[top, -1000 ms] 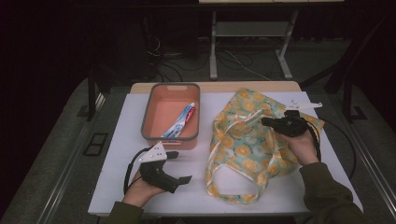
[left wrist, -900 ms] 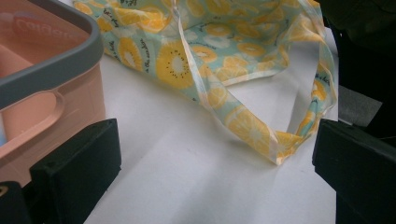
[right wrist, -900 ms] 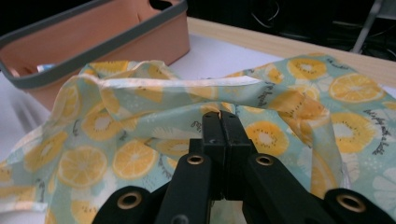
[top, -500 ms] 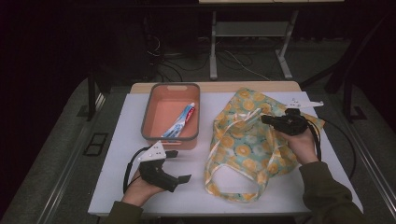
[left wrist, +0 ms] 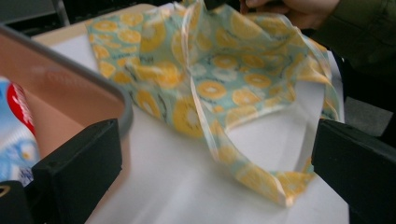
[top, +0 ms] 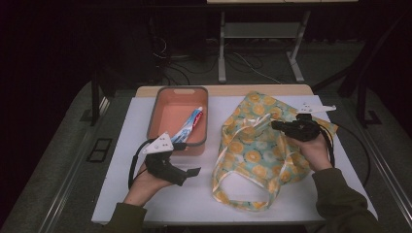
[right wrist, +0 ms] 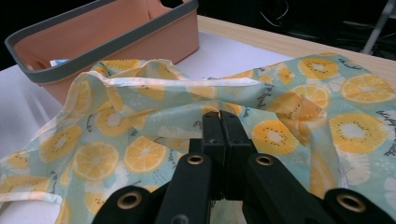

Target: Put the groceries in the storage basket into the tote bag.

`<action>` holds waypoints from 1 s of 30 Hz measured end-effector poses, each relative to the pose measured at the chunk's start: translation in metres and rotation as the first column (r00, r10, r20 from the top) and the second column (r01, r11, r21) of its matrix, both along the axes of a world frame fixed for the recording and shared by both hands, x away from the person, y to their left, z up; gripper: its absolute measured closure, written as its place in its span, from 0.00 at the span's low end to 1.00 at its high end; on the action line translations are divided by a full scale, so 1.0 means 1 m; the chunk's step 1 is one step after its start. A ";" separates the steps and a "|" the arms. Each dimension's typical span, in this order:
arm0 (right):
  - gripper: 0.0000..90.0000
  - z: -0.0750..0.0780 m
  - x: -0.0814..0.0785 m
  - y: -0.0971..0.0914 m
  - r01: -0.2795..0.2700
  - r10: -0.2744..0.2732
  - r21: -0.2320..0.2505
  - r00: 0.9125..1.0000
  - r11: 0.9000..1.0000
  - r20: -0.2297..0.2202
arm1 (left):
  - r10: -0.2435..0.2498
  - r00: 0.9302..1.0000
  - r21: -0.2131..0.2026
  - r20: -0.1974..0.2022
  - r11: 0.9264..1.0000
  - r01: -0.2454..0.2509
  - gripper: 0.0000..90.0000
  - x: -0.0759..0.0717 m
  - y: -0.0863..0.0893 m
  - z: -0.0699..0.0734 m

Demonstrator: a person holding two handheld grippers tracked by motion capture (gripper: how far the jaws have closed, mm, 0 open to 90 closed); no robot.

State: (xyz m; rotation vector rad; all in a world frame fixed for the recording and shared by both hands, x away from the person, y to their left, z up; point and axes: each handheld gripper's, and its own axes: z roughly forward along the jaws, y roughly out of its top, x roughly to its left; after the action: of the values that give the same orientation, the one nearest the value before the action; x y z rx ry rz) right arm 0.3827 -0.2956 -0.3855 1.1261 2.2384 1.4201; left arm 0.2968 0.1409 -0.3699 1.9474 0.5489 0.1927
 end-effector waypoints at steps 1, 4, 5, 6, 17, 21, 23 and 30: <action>1.00 0.000 0.000 0.001 -0.003 0.003 -0.001 1.000 1.000 0.000 | 0.001 1.000 -0.002 0.005 1.000 -0.001 0.00 0.003 -0.001 0.003; 1.00 -0.001 0.000 0.002 -0.008 0.008 -0.007 1.000 1.000 -0.001 | 0.002 1.000 -0.006 0.020 1.000 -0.001 0.01 0.016 -0.004 0.013; 1.00 -0.001 0.000 0.003 -0.011 0.011 -0.006 1.000 1.000 -0.001 | 0.004 1.000 -0.008 0.024 1.000 -0.004 0.02 0.021 -0.005 0.015; 1.00 0.000 0.000 0.003 -0.012 0.012 -0.008 1.000 1.000 -0.002 | 0.006 1.000 -0.009 0.025 1.000 -0.006 0.03 0.024 -0.006 0.017; 1.00 0.000 -0.001 0.003 -0.017 0.017 -0.006 1.000 1.000 -0.005 | 0.129 0.992 0.048 0.014 0.990 -0.130 0.20 0.088 -0.007 0.029; 1.00 0.001 -0.001 0.001 -0.016 0.016 -0.004 1.000 1.000 -0.001 | 0.174 0.985 0.085 0.003 0.981 -0.174 0.29 0.109 -0.009 0.029; 1.00 0.001 -0.001 0.001 -0.016 0.016 -0.002 1.000 1.000 0.001 | 0.195 0.981 0.094 -0.006 0.977 -0.194 0.33 0.119 -0.009 0.027; 1.00 0.002 -0.002 0.001 -0.020 0.020 -0.001 1.000 1.000 0.004 | 0.262 0.965 0.200 -0.017 0.946 -0.254 0.35 0.146 -0.015 0.018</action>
State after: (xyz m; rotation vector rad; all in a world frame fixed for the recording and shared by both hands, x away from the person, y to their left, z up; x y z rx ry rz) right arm 0.3804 -0.2950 -0.3833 1.1029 2.2535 1.4279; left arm 0.4424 0.1263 -0.3517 2.0696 0.8419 0.3844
